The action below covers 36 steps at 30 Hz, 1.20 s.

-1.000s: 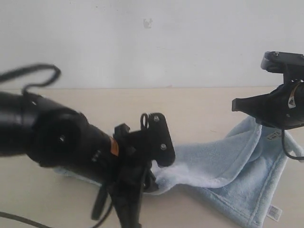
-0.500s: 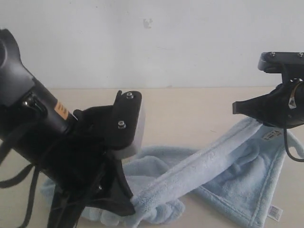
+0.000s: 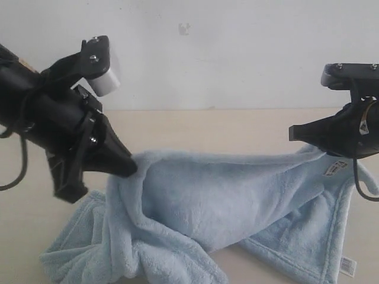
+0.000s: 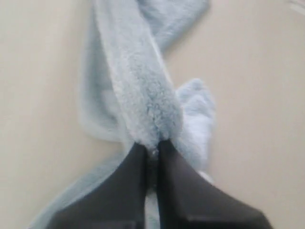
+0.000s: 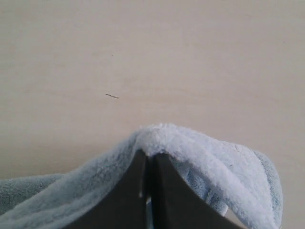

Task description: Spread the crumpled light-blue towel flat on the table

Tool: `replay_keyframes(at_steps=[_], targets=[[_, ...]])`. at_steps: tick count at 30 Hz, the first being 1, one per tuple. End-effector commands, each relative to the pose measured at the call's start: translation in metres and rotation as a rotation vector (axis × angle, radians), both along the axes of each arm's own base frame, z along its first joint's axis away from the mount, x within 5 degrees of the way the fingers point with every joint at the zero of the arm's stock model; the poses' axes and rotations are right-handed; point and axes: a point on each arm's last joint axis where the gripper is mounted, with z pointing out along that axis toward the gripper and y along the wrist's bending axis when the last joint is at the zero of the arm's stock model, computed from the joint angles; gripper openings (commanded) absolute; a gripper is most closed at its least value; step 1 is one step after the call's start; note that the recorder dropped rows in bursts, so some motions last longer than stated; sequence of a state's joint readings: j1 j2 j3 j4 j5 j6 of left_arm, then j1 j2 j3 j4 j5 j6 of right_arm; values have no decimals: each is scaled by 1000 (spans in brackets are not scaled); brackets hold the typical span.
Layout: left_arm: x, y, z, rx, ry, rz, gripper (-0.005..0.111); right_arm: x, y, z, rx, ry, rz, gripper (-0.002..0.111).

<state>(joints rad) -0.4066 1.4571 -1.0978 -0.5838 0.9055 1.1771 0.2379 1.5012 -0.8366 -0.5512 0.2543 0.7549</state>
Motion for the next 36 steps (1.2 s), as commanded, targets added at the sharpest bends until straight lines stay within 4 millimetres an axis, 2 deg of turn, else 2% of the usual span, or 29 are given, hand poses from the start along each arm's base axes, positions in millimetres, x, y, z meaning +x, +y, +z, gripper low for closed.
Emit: replay_keyframes(at_steps=[1,6,9,12,17,22,24,28,30,32,33,34,35,36], targets=[[46,6,-45,-24,-55,268,4,0,-3,1,-18,-1,0,0],[76,6,-87,6,-73,384,4,0,-3,1,-18,1,-2,0],[83,5,-105,5,-37,462,4,0,-3,1,-12,-4,-1,0],[85,5,-116,29,-22,455,8,0,-3,1,-12,-4,-1,0],[83,5,-105,19,-40,445,34,1,-2,2,-9,-8,1,0],[78,7,-77,-28,-102,450,64,1,-2,2,-6,-7,-1,0],[74,8,-64,-66,-116,461,68,1,-2,2,-2,-7,-3,0],[56,3,-38,-114,-126,335,65,1,-2,2,1,-6,-6,0],[44,-7,-32,-163,-96,200,59,1,-2,2,3,-6,-8,0],[27,-23,-30,-248,-43,-24,49,1,-2,2,4,-8,-8,0],[19,-30,-32,-278,-20,-152,45,1,-2,2,4,-8,-8,0],[6,-40,-44,-281,28,-342,38,1,-2,2,4,-8,-8,0],[4,-44,-52,-264,48,-370,36,1,-2,2,4,-8,-8,0],[6,-50,-72,-215,66,-359,37,1,-2,2,6,-7,-9,0]])
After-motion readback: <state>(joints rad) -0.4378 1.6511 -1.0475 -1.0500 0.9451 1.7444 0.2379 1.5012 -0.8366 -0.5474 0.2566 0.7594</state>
